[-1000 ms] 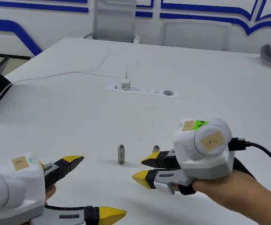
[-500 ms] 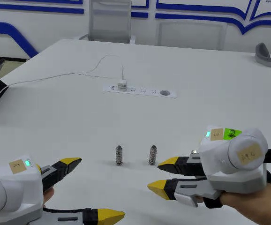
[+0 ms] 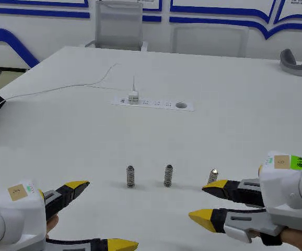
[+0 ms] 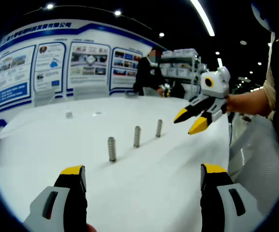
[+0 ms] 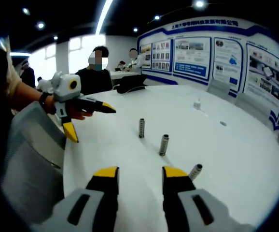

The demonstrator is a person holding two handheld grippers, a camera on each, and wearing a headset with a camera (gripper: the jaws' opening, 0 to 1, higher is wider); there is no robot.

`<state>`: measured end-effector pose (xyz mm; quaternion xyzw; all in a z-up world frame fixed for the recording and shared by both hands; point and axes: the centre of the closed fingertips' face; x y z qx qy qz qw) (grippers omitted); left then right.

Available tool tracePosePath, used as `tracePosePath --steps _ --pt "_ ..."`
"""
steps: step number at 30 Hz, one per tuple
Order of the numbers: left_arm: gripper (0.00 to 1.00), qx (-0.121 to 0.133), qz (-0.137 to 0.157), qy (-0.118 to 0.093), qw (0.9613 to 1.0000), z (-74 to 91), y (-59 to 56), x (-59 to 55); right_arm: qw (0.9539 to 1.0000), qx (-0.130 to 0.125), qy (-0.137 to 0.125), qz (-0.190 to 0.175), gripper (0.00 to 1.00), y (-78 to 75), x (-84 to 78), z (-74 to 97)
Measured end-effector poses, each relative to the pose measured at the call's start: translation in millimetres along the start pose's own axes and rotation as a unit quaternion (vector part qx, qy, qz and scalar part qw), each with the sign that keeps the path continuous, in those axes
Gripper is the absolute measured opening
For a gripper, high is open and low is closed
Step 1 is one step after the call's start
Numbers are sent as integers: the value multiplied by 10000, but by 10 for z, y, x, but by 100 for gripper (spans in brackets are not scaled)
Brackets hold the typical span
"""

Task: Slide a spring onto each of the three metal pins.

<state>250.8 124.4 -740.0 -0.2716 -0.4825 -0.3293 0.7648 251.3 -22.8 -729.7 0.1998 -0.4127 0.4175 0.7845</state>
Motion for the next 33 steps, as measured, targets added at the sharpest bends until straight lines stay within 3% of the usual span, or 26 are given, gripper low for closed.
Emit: tracePosePath --steps 12,33 --pt "100 15 25 28 10000 1 5 -18 9986 -422 -162 -287 47 -241 -193 237" --pt "100 30 56 59 10000 -3 8 -34 9957 -684 -441 -435 70 -342 -358 456"
Point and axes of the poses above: the centre of the closed fingertips' face, and the gripper's own axes: z roughly backward along the fingers, y roughly to its left, x roughly out of its top, and after that the axes turned 5 degrees about y, right-handed
